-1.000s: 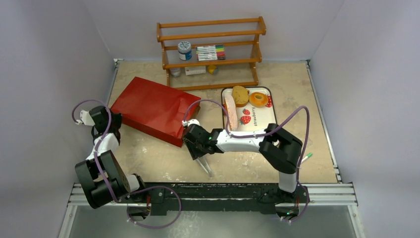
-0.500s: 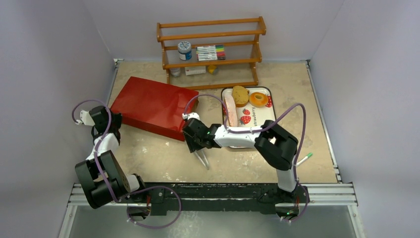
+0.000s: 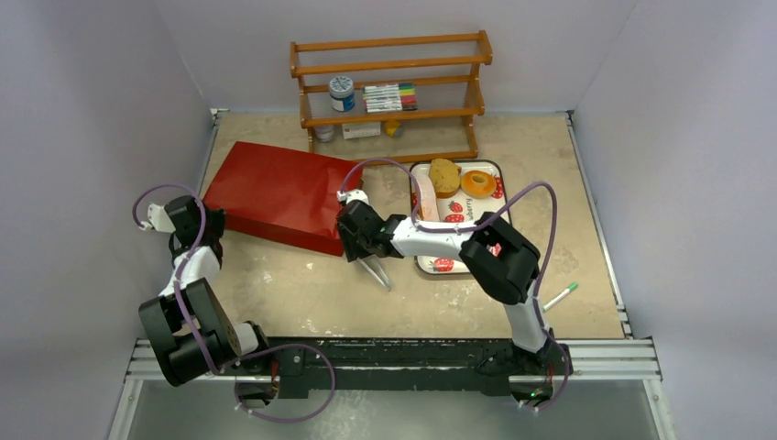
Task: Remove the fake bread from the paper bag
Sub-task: Take out the fake bread from the paper bag.
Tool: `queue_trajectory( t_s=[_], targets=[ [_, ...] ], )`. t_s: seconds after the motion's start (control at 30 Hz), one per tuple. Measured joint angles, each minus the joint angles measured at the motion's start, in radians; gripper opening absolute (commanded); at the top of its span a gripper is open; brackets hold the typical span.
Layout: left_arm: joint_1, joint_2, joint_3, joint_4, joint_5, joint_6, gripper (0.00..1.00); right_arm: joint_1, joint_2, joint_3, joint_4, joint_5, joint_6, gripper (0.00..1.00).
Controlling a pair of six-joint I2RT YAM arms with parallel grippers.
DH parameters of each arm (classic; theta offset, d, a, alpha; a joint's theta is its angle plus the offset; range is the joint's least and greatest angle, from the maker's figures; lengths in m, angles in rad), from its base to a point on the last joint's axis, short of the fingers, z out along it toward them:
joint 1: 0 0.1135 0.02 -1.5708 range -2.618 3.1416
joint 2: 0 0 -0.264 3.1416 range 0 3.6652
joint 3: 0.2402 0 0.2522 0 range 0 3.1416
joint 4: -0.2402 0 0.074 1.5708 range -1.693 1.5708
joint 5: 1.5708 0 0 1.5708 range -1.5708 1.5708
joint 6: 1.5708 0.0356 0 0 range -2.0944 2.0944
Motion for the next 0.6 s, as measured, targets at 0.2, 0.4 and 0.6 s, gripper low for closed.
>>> queue_trajectory(
  t_s=[0.2, 0.4, 0.6],
  targets=[
    [0.000, 0.000, 0.000, 0.000, -0.002, 0.000, 0.00, -0.013, 0.022, 0.011, 0.051, 0.007, -0.027, 0.32],
    [0.000, 0.000, -0.002, 0.001, -0.003, -0.003, 0.00, -0.019, 0.012, -0.022, 0.110, -0.030, -0.032, 0.12],
    [0.000, 0.000, -0.016, 0.013, -0.005, -0.055, 0.00, -0.018, -0.026, -0.079, 0.136, -0.052, -0.023, 0.07]
  ],
)
